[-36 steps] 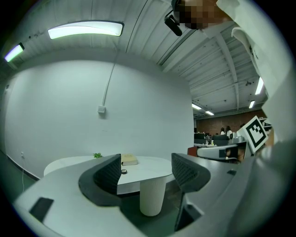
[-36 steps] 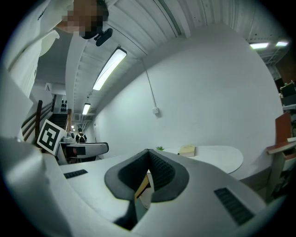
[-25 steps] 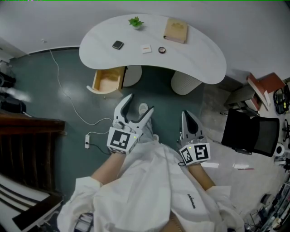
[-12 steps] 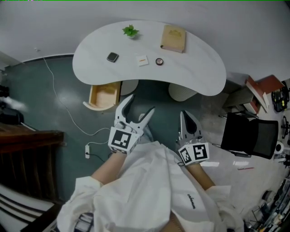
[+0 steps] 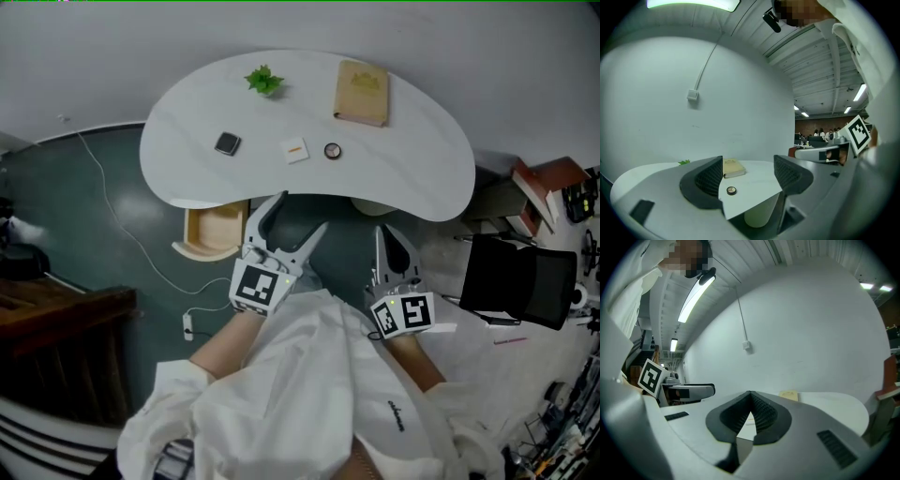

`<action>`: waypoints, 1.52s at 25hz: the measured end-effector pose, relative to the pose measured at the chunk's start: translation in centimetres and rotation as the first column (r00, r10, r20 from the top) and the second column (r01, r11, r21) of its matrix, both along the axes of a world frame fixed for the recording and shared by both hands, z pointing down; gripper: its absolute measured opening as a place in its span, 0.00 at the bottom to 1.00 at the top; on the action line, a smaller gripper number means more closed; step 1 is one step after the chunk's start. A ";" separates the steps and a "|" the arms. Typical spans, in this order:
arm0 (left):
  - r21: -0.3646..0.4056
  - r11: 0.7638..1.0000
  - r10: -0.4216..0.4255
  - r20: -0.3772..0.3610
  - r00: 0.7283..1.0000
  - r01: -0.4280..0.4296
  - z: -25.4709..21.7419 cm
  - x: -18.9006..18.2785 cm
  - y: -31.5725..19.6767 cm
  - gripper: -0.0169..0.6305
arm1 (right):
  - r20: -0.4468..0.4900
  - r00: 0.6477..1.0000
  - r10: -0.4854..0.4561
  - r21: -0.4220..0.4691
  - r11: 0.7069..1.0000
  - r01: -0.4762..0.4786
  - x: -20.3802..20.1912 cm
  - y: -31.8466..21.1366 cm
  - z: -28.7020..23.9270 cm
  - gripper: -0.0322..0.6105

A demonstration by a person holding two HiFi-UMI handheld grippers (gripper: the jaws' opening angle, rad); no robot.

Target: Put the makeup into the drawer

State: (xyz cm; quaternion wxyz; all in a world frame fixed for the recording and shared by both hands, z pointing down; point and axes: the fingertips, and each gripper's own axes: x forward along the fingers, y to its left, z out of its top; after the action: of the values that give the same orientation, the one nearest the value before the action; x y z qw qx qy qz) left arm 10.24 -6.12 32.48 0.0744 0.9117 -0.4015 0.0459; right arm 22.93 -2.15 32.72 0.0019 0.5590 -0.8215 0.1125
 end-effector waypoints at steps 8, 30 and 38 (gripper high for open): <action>-0.037 0.997 0.067 0.014 0.998 -0.067 1.9 0.0 -5.4 0.54 | -0.019 1.000 0.023 -0.025 0.999 -0.023 -1.6 -5.6 1.1 0.08; -0.132 0.986 0.121 0.133 0.984 -0.103 10.1 6.0 -14.5 0.53 | -0.046 0.999 -0.008 -0.144 0.990 0.001 1.0 -14.4 8.5 0.08; -0.165 0.985 0.091 0.190 0.978 -0.059 14.3 8.1 -17.0 0.53 | -0.021 0.997 -0.072 -0.185 0.981 0.066 2.5 -17.2 12.1 0.08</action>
State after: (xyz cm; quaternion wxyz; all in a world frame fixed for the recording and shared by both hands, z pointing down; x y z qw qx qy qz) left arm 18.39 -23.14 46.78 0.1045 0.9084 -0.3672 0.1702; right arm 25.39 -19.36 44.78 0.0686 0.5291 -0.8264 0.1800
